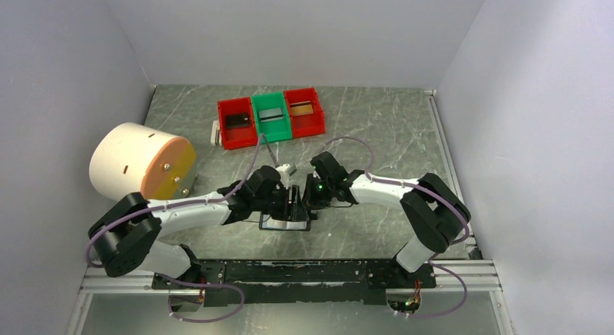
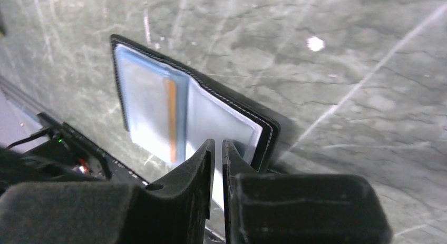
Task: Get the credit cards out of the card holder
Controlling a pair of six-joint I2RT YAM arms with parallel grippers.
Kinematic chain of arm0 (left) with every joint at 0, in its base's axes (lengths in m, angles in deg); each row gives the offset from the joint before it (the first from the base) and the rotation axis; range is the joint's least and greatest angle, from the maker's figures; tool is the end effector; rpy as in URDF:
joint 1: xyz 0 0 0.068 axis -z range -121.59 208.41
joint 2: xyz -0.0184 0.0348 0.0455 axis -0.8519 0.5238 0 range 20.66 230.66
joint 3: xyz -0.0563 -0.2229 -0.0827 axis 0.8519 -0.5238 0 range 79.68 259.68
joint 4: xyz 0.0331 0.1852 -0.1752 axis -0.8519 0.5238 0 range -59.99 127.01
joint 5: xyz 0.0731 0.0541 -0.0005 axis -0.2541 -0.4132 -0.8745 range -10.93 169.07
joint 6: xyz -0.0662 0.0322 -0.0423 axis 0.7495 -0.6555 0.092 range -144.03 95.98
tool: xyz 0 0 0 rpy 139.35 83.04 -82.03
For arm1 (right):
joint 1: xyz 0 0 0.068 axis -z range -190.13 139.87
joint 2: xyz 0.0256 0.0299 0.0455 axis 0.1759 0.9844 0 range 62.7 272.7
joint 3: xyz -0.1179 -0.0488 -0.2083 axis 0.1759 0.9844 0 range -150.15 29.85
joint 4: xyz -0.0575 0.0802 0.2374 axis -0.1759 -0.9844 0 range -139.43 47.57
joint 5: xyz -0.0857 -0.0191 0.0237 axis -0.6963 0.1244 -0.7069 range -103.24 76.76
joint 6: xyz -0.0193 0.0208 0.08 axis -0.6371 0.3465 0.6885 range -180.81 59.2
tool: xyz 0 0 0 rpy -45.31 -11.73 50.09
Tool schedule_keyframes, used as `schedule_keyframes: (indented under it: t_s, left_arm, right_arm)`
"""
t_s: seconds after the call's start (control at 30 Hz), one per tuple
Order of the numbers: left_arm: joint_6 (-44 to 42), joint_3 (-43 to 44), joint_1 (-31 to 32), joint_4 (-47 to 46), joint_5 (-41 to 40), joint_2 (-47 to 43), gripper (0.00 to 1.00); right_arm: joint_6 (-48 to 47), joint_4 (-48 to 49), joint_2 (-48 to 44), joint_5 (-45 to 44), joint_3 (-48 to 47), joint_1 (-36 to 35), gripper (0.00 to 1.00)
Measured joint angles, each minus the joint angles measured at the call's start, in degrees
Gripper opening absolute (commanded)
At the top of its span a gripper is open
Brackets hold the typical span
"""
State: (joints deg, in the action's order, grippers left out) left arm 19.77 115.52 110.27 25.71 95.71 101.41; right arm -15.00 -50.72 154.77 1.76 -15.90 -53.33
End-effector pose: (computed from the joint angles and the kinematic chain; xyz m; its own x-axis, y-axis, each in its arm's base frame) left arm 0.1717 -0.2533 0.1229 -0.9047 0.0783 -0.4189 0.3625 0.6581 -0.6599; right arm 0.2217 0.2349 0.0964 -0.9667 0.0424 -0.2524 -0.1109 0.8195 0.5623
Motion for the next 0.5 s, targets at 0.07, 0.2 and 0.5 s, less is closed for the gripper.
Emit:
schedule_keyframes:
  t_s: [0.07,0.2,0.5]
  left_arm:
    - [0.0,0.0,0.0,1.4,-2.3,-2.2,0.64]
    - [0.2,0.0,0.0,3.8,-6.7,-5.5,0.64]
    - [2.5,2.1,-0.5,9.2,-12.0,-0.9,0.54]
  right_arm:
    - [0.0,-0.4,-0.1,-1.4,0.6,0.0,0.15]
    - [0.1,-0.6,-0.2,-2.6,1.9,0.0,0.15]
    - [1.6,2.0,-1.7,-2.4,3.8,0.1,0.16]
